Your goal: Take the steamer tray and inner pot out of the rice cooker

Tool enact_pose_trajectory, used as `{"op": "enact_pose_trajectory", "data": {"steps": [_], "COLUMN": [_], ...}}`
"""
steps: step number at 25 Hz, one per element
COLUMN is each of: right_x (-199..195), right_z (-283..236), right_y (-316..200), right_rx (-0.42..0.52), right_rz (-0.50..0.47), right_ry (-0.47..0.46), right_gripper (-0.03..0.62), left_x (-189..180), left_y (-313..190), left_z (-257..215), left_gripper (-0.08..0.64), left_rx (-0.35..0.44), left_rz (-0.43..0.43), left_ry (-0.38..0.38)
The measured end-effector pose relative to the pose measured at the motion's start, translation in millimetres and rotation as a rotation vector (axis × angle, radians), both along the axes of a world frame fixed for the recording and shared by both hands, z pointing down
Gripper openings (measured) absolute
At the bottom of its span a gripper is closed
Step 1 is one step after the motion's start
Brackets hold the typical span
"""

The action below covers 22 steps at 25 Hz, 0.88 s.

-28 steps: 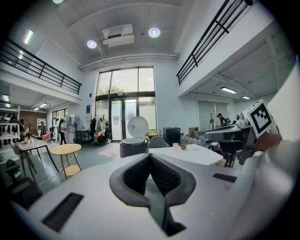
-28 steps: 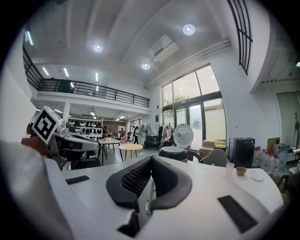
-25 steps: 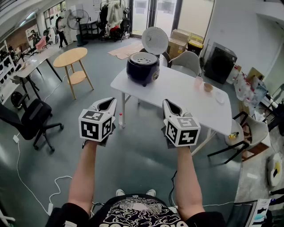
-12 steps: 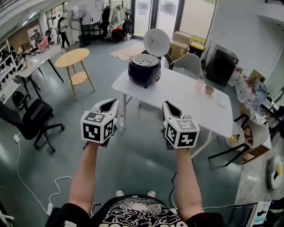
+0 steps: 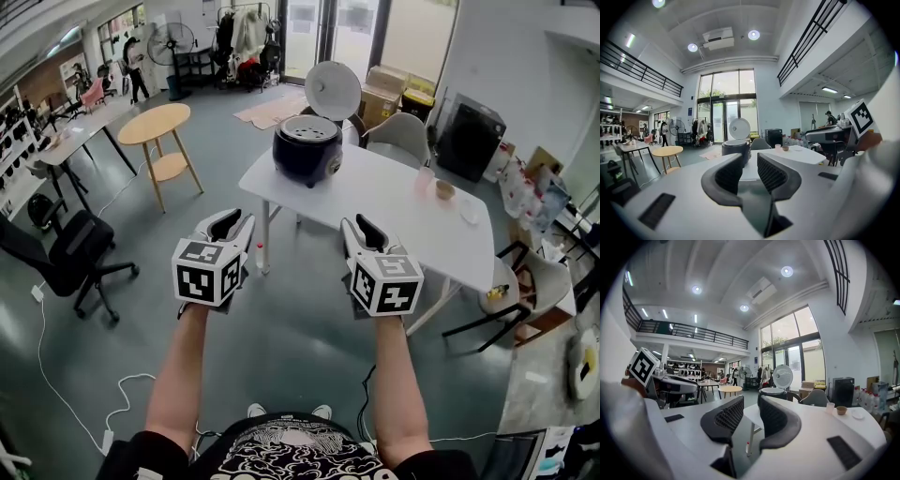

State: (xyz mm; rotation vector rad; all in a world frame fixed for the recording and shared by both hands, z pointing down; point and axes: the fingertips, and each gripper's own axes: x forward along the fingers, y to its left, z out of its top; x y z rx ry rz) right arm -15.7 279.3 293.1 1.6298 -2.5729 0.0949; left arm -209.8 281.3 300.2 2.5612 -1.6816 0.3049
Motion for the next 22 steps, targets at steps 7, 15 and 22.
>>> {"op": "enact_pose_trajectory", "data": {"steps": [7,15,22], "right_x": [7,13,31], "right_z": [3,5,5], "right_y": [-3,-8,-12], "right_rx": [0.000,0.006,0.007], "right_rz": [0.016,0.043,0.055], "right_ry": [-0.002,-0.015,-0.038], "right_gripper": [0.174,0.296,0.384], "left_x": [-3,-8,3], "left_y": [-5,-11,-16], "left_z": [5,5,9], "left_gripper": [0.177,0.297,0.360], "left_rx": [-0.006,0.003,-0.006], "left_rz": [-0.028,-0.058,-0.074], "left_ry": [0.021,0.026,0.015]}}
